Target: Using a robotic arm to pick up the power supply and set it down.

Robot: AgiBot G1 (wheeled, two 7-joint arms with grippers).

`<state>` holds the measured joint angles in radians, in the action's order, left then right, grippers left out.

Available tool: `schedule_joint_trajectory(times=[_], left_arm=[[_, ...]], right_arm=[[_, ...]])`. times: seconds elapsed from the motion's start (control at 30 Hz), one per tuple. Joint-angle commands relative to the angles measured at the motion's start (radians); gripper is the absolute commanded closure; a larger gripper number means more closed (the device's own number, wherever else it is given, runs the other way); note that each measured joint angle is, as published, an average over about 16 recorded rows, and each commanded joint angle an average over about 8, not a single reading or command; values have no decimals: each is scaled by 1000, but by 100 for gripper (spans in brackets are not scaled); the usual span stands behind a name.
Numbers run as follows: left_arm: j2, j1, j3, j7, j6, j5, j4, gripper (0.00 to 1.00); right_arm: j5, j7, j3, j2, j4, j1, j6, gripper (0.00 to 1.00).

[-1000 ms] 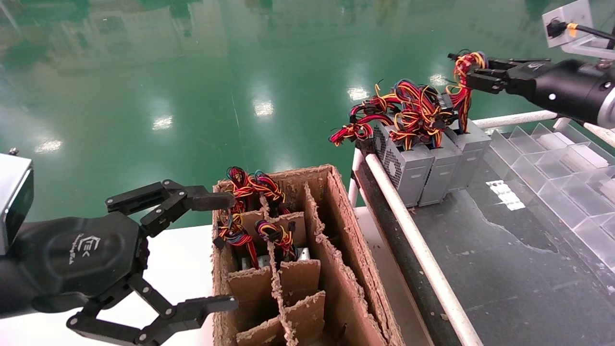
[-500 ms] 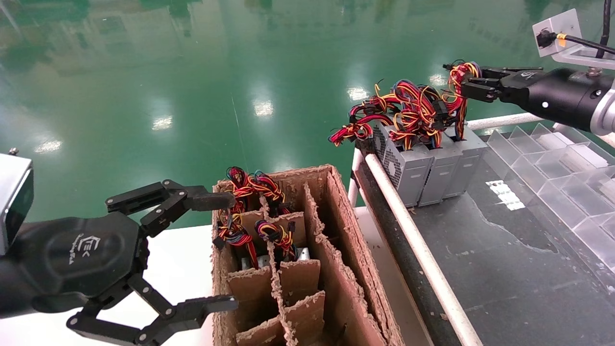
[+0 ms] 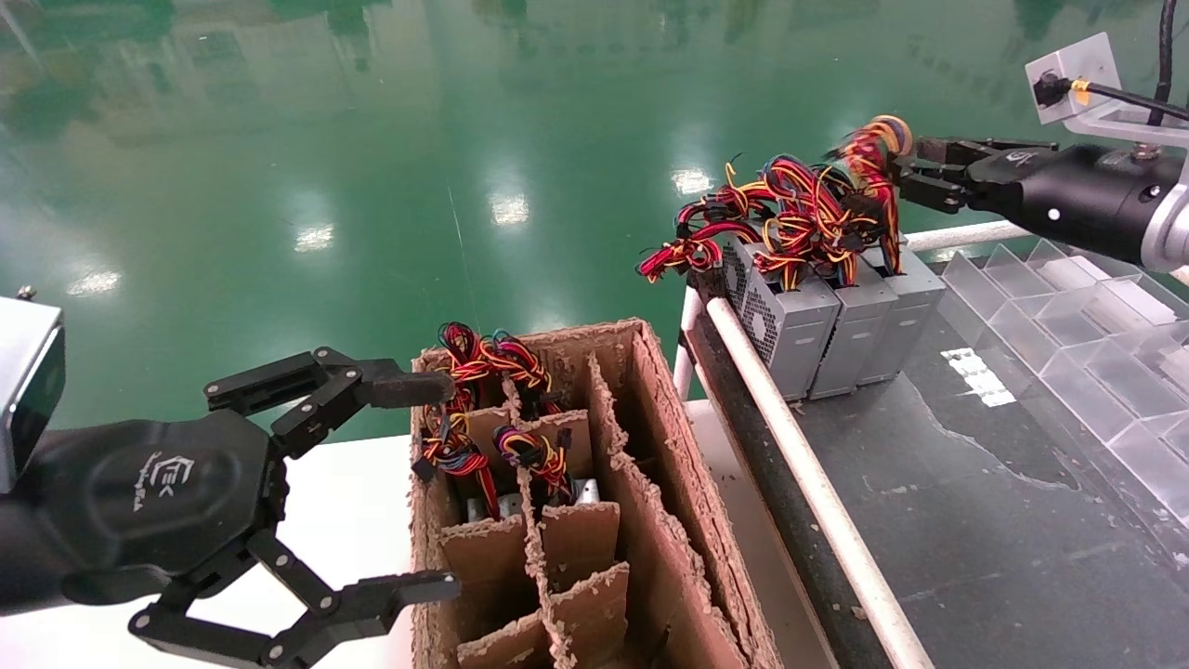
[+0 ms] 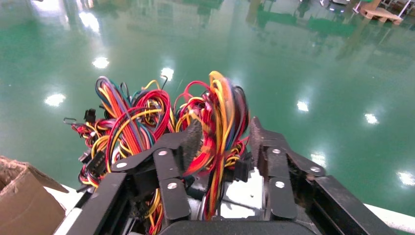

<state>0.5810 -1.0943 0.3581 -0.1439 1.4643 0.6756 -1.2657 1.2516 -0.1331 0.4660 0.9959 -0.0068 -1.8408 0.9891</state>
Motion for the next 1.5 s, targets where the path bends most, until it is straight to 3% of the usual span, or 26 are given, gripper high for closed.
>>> schedule_joint_trajectory(times=[0.03,0.3,0.73,1.5], left_arm=[[0,0,0,0,0,0,0,0],[0,0,0,0,0,0,0,0],[0,0,0,0,0,0,0,0],[0,0,0,0,0,0,1,0]], right_arm=[[4,0,3,-1,0,1,0,0],[11,14,8,-21,2,-9,38,0],[-94,58,-61,-79,51,-29,230,0],[-260,159,-112,-195,517,269,344,0]])
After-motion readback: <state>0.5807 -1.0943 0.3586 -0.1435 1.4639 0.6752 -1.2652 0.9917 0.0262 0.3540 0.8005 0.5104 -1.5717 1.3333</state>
